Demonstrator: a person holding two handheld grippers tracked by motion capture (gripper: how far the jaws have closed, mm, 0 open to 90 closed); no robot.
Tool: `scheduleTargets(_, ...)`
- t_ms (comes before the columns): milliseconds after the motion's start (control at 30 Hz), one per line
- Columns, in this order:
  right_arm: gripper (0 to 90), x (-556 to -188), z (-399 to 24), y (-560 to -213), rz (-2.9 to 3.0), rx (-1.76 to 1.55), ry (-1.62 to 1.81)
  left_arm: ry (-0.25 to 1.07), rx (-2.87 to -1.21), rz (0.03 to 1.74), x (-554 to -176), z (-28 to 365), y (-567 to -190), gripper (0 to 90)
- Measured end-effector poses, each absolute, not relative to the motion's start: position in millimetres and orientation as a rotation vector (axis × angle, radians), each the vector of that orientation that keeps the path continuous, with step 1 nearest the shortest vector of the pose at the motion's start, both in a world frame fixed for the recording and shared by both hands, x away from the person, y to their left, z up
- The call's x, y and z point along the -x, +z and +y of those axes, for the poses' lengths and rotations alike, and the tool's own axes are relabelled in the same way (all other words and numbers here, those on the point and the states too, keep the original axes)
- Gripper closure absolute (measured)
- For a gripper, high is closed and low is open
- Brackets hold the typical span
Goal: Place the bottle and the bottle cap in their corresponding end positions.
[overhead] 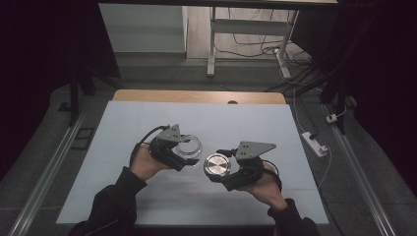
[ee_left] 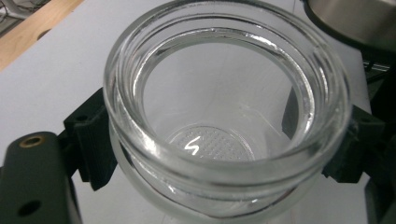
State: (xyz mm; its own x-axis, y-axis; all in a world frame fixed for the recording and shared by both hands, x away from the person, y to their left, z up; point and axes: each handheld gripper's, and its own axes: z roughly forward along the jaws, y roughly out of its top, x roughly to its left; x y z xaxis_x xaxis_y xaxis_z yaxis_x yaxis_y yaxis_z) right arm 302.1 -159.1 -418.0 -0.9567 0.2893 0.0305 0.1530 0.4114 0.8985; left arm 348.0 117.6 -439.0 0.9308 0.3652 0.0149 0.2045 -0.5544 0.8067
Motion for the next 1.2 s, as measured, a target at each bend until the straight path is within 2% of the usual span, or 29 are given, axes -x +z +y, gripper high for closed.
scheduleTargets(1200,19.1,-281.2,-137.0,-463.4,2.578,-0.36,1.541,0.273,-2.137,0.486,-400.5,102.5,-454.6,15.7)
